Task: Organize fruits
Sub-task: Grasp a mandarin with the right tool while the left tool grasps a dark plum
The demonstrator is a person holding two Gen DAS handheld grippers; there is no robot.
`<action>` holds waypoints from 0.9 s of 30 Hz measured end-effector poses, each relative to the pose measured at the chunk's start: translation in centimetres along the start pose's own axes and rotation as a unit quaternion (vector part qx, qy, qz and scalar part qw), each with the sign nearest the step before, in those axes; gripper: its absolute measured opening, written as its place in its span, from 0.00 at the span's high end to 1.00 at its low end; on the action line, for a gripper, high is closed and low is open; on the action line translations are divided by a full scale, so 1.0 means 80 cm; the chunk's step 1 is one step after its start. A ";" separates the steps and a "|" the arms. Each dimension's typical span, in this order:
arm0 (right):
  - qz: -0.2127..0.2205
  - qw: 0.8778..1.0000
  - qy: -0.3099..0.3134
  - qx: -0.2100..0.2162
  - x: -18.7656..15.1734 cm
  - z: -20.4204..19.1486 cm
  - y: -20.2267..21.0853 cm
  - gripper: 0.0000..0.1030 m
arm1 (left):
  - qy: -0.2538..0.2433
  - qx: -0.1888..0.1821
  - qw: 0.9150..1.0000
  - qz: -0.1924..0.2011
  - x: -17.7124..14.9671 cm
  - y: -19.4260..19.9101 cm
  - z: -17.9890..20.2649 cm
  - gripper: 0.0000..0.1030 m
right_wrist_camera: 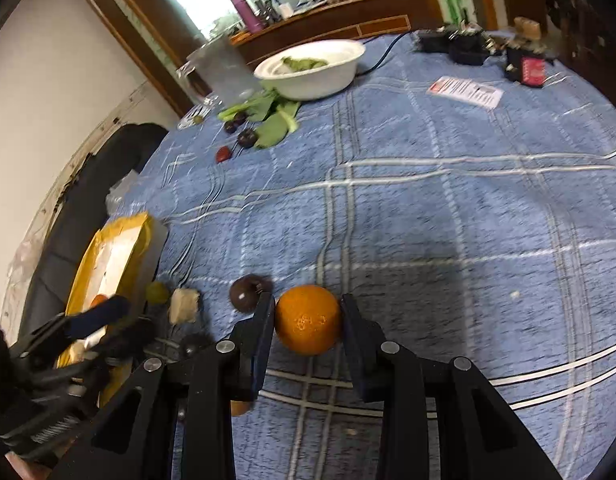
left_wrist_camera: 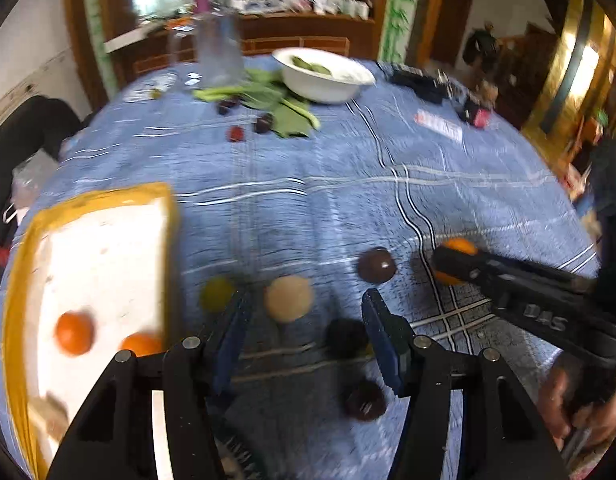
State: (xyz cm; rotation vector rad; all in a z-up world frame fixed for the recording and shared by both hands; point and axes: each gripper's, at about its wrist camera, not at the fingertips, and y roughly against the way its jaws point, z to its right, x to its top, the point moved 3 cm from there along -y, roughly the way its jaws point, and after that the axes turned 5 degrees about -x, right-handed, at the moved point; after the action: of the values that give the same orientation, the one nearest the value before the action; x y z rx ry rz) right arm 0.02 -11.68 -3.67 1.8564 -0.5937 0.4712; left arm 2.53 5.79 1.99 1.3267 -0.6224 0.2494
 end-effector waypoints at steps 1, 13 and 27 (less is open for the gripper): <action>0.006 1.000 -0.001 -0.004 0.002 0.003 0.003 0.66 | -0.004 -0.009 1.000 -0.005 0.003 -0.009 0.006 0.50; 0.000 1.000 -0.014 -0.002 0.009 0.016 -0.003 0.66 | -0.025 -0.030 0.999 -0.018 0.018 -0.069 0.042 0.69; 0.021 1.000 0.001 0.018 0.008 0.001 0.006 0.66 | 0.012 -0.036 0.999 0.027 0.005 -0.003 0.027 0.79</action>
State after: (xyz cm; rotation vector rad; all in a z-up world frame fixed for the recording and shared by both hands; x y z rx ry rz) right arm 0.26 -12.01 -3.02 1.8814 -0.6268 0.5140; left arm 2.38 3.63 2.27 1.2372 -0.6422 0.2850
